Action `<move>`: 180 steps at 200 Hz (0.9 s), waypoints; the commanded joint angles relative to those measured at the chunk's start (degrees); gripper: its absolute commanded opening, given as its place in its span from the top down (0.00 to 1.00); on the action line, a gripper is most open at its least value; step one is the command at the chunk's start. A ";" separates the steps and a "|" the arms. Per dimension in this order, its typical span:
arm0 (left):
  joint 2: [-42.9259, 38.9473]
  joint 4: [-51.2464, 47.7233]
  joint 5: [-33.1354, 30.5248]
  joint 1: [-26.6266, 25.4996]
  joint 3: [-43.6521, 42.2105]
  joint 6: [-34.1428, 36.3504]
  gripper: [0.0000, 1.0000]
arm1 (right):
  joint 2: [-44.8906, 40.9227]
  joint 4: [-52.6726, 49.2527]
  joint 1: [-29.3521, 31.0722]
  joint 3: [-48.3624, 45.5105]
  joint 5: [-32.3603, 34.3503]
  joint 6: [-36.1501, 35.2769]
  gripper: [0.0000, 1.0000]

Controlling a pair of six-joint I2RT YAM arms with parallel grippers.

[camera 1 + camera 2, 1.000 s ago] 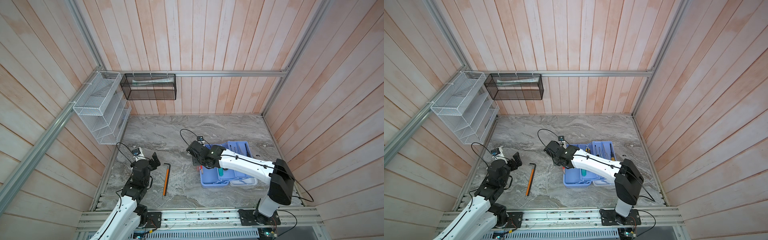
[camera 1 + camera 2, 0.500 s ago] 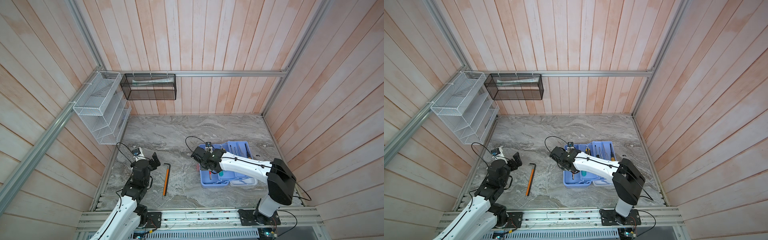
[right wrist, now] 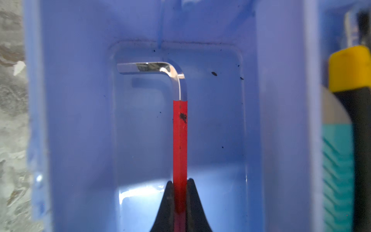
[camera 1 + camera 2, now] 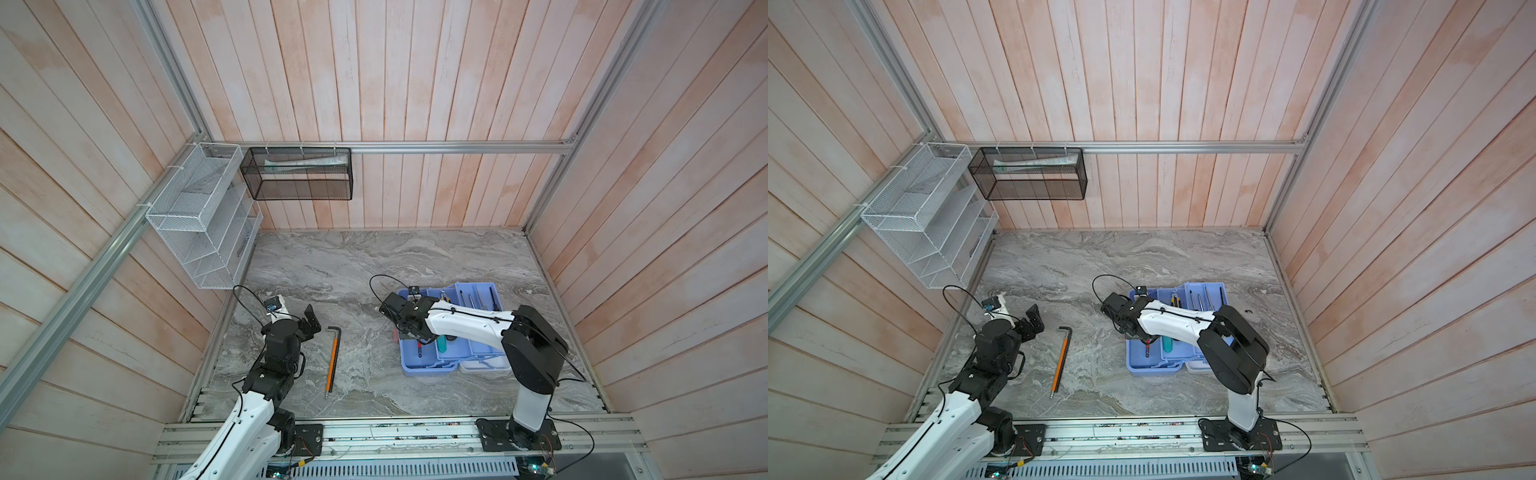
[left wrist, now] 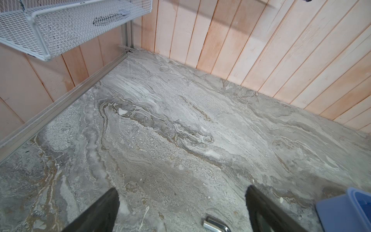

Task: Pack the tool kit
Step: 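Lower the red hex key into the box and open the right gripper, then move the right gripper back over the orange and black hex keys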

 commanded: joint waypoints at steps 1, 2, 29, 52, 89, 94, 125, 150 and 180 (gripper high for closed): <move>0.08 0.88 0.09 0.15 -0.47 -0.01 0.00 | 1.07 1.99 -1.38 1.26 0.11 -1.80 1.00; 0.11 0.88 0.09 0.15 -0.44 0.01 0.00 | 1.10 2.09 -1.41 1.23 -0.01 -1.86 1.00; 0.19 0.90 0.01 0.15 -0.44 -0.03 0.00 | 2.08 2.48 -2.05 1.09 -0.56 -2.56 1.00; 0.24 0.88 0.01 0.15 -0.39 -0.02 0.00 | 2.52 2.93 -2.31 0.85 -1.03 -2.80 1.00; 0.29 0.88 0.01 0.16 -0.35 -0.01 0.00 | 2.80 2.68 -2.32 0.68 -1.51 -2.62 0.87; 0.30 0.88 0.01 0.15 -0.38 -0.04 0.00 | 2.80 2.66 -2.33 0.77 -1.54 -2.62 0.86; 0.24 0.88 0.01 0.15 -0.33 0.04 0.00 | 2.47 1.27 -2.32 1.73 -1.42 -3.26 0.79; 0.23 0.94 0.00 0.15 -0.48 -0.01 0.00 | 0.31 -4.28 -1.69 5.85 0.88 -3.67 0.79; 0.10 0.84 -0.17 0.15 -0.48 -0.10 0.00 | -4.61 -5.56 0.30 10.02 3.07 -3.95 0.78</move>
